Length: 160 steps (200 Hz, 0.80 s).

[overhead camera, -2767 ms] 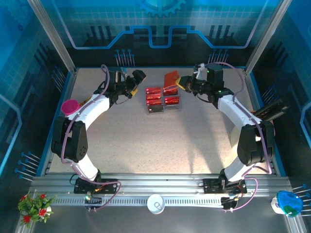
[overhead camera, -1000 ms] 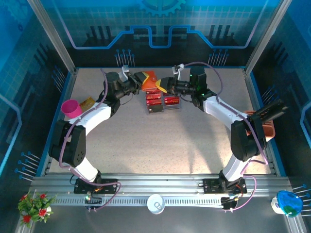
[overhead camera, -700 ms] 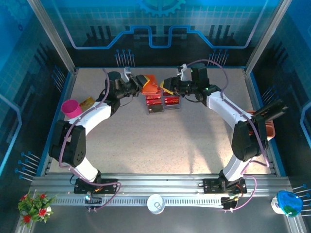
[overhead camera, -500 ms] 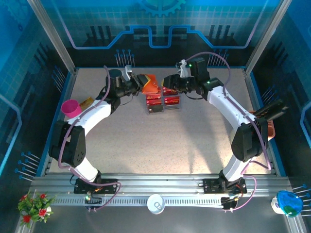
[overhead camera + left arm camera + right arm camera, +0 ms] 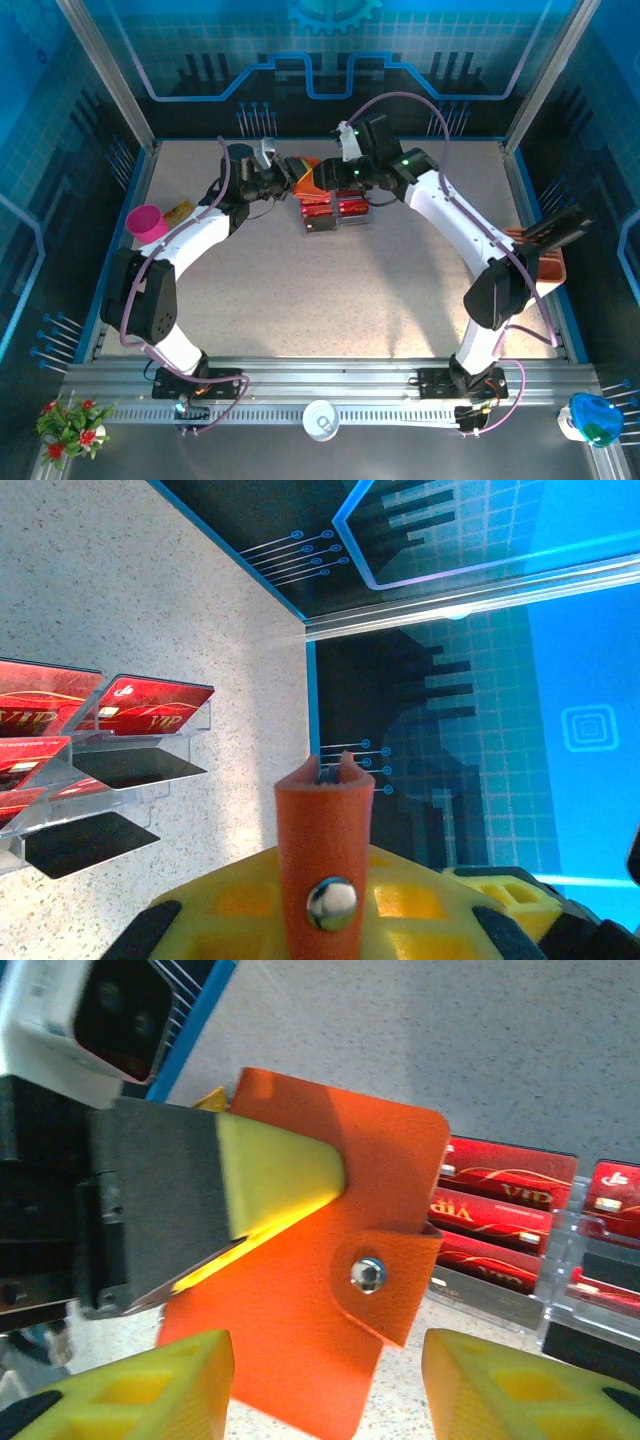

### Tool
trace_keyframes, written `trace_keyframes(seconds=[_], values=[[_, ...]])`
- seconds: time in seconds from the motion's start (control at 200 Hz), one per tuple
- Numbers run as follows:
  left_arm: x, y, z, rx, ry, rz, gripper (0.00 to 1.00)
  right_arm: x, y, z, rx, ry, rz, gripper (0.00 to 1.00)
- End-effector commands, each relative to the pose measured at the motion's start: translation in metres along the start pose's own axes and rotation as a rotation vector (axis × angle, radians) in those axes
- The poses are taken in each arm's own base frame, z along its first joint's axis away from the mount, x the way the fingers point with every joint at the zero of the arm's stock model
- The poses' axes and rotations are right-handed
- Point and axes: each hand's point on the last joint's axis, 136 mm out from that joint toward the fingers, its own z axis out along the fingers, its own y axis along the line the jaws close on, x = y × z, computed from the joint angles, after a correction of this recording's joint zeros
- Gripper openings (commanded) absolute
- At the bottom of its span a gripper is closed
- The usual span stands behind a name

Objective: Put the credit cards into the card holder

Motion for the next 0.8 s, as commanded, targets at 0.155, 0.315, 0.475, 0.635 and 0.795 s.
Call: trace_keyframes(seconds=[0.155,0.315,0.475,0.635,0.795], values=[[0.000,-0.024,-0.002,0.050,0.008,0.035,0.04,-0.004,-0.004,0.018,0.108,0.013,-0.072,0.54],[0.001,-0.029,-0.001,0.062,0.010,0.028,0.04,-0.011,-0.027,0.031,0.242,-0.033,-0.092,0.51],[0.003,-0.033,-0.002,0.073,0.010,0.024,0.03,-0.003,-0.061,0.034,0.425,-0.039,-0.122,0.44],[0.005,-0.038,-0.003,0.088,0.011,0.020,0.03,0.009,-0.092,0.032,0.540,-0.022,-0.125,0.37],[0.006,-0.041,-0.005,0.100,0.012,0.011,0.03,0.030,-0.117,0.027,0.617,0.026,-0.091,0.32]])
